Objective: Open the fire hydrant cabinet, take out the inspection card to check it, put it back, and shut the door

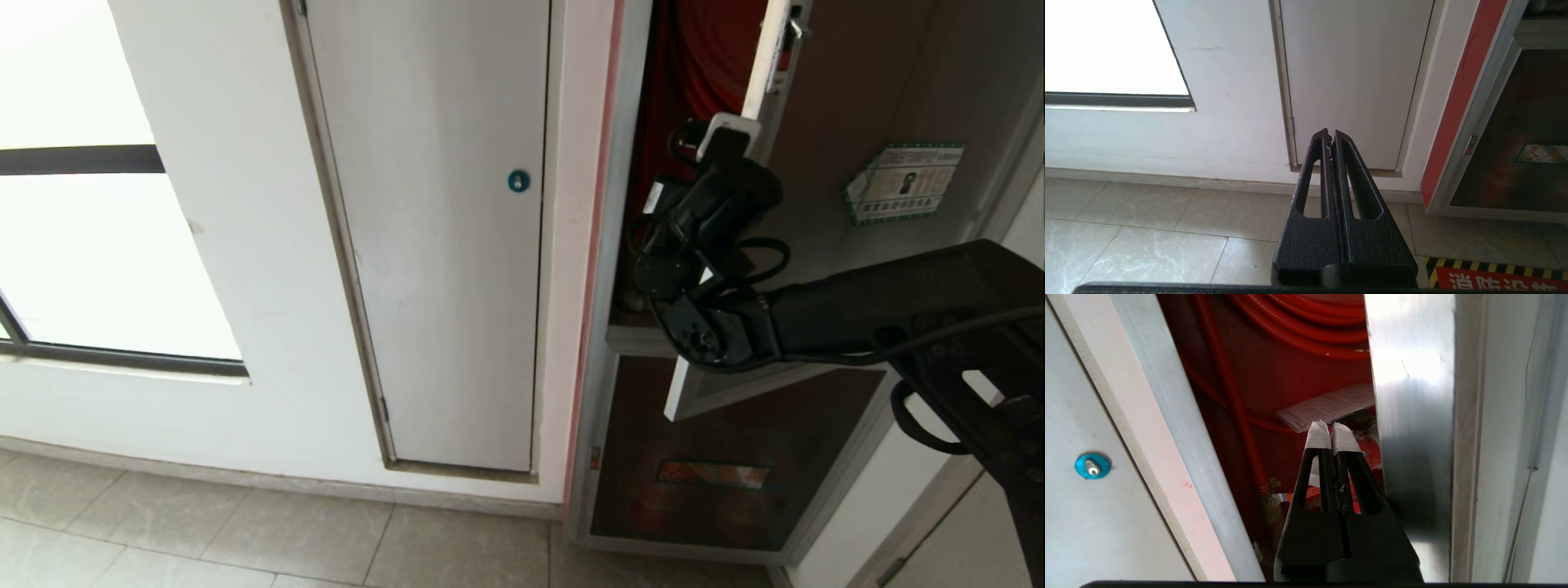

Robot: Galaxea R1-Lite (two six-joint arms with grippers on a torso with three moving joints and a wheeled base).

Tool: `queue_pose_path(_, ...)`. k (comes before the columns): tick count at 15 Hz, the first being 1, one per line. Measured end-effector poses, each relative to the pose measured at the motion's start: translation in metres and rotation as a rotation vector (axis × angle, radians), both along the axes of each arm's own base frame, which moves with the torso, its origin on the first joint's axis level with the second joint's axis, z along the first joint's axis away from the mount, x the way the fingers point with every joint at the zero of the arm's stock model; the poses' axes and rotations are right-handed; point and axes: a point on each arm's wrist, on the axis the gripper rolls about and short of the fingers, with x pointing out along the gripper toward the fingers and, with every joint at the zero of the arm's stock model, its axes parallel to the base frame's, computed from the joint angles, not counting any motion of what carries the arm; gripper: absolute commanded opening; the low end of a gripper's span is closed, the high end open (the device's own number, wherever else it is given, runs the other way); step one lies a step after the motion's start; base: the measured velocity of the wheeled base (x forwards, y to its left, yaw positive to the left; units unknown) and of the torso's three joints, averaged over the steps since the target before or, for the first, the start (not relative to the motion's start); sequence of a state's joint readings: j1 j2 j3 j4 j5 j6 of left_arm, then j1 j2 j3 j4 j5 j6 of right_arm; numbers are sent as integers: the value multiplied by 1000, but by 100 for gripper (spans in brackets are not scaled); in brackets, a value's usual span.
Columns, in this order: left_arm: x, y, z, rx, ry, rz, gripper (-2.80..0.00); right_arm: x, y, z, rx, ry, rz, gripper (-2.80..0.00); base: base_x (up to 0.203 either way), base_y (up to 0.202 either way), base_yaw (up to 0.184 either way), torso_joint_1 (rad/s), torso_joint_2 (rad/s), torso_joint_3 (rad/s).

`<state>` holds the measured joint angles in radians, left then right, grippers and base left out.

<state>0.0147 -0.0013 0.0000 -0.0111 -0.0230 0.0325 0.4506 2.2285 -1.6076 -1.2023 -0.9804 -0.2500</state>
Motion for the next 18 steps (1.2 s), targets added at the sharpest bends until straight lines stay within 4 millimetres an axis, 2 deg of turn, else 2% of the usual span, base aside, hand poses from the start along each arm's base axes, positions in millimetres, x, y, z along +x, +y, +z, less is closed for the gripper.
queue_pose_path(13,0,0,0,0,0,0,-280,-61,-30,20,5,0,-9,-280,0,0,0,0,0,0)
queue_pose_path(18,0,0,0,0,0,0,-280,-91,-45,27,21,-12,-21,-280,0,0,0,0,0,0)
